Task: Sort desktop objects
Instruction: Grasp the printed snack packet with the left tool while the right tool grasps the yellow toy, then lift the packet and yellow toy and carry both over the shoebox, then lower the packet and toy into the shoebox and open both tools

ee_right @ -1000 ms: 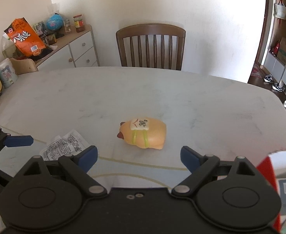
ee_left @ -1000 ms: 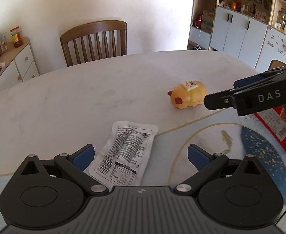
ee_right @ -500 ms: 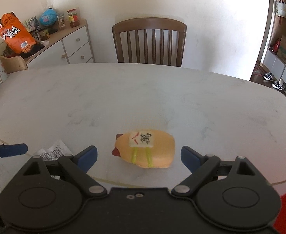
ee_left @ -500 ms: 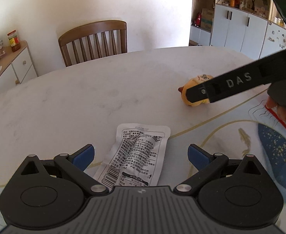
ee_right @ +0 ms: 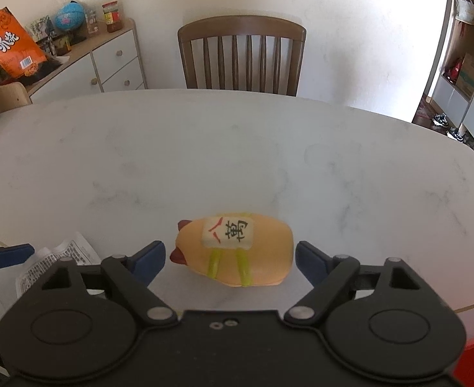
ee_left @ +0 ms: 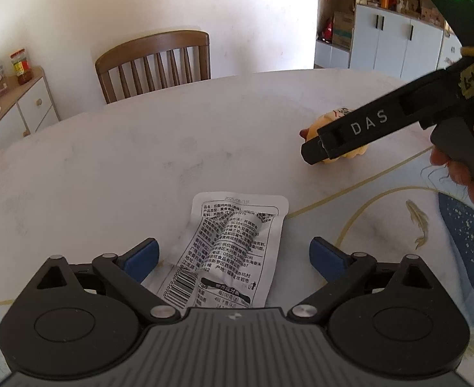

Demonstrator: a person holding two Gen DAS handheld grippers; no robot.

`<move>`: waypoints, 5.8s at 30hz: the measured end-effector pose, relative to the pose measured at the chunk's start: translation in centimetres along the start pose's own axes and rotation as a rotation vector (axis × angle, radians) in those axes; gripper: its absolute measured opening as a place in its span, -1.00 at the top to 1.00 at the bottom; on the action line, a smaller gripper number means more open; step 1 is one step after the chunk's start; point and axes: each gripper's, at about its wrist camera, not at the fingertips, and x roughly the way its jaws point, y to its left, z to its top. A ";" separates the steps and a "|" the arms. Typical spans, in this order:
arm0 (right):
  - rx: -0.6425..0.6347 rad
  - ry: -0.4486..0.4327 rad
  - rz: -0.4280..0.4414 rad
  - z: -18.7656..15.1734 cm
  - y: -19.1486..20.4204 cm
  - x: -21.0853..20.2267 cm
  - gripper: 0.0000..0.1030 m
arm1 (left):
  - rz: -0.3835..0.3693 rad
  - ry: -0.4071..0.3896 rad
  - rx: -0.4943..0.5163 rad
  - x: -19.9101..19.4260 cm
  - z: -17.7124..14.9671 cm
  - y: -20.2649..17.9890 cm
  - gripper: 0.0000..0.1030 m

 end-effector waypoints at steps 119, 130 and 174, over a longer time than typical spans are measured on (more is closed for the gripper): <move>-0.051 -0.178 -0.109 -12.9 -16.0 -28.0 -0.38 | -0.127 -0.132 0.013 -16.7 7.1 -22.4 -0.37; -0.041 -0.154 -0.127 -13.8 -21.6 -28.1 -0.38 | -0.172 -0.112 0.071 -14.4 9.5 -28.0 -0.37; -0.066 0.093 -0.069 -15.4 -27.5 -20.3 -0.40 | -0.197 0.206 0.210 0.3 10.9 -36.2 -0.37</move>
